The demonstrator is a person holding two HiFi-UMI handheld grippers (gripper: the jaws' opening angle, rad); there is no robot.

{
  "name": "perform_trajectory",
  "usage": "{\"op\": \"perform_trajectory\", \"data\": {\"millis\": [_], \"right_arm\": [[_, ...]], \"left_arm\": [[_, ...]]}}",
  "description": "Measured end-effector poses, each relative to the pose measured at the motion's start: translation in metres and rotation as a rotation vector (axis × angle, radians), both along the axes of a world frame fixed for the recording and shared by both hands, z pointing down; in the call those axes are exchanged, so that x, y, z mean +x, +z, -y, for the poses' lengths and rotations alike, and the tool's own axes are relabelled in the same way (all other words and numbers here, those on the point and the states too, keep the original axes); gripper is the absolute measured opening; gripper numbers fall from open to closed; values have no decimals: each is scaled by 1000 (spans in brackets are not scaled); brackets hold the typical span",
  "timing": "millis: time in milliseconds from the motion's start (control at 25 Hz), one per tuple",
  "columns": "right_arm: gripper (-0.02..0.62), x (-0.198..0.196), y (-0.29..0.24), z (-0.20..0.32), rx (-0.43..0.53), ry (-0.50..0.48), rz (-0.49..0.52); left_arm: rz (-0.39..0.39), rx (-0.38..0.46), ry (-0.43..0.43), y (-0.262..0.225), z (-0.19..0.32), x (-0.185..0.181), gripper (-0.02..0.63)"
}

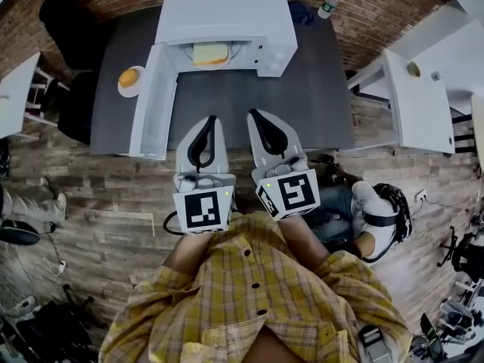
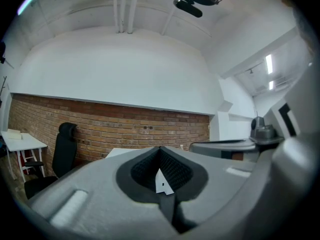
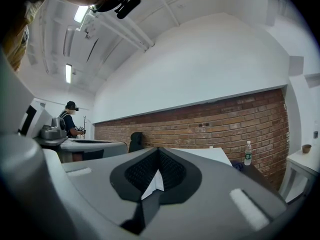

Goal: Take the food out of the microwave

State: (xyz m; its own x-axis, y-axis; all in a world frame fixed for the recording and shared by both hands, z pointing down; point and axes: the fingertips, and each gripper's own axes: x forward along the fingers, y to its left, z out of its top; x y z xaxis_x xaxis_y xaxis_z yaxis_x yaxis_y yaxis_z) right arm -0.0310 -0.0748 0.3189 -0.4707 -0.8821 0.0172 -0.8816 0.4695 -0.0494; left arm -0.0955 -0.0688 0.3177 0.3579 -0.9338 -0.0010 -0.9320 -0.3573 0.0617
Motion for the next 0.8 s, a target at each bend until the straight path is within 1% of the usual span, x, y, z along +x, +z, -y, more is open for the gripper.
{"op": "perform_trajectory", "data": {"millis": [200,400,560,720,800], "right_arm": [[5,-3,0,28,2,33,7],[5,-1,11,46,-21,60,10],[5,1,11,55,-28,55,2],[5,9,13,67,-32,42,-3],[5,12,15,76,-32,26,1]], "left_arm": [[14,-1,31,-1,24,-6,0],[4,-18,43,8,42,-11,0],[-11,-19,51,7,52,-4,0],[19,-55,52,18,61,2,0],[-5,-74,37,22,70,3,0]]}}
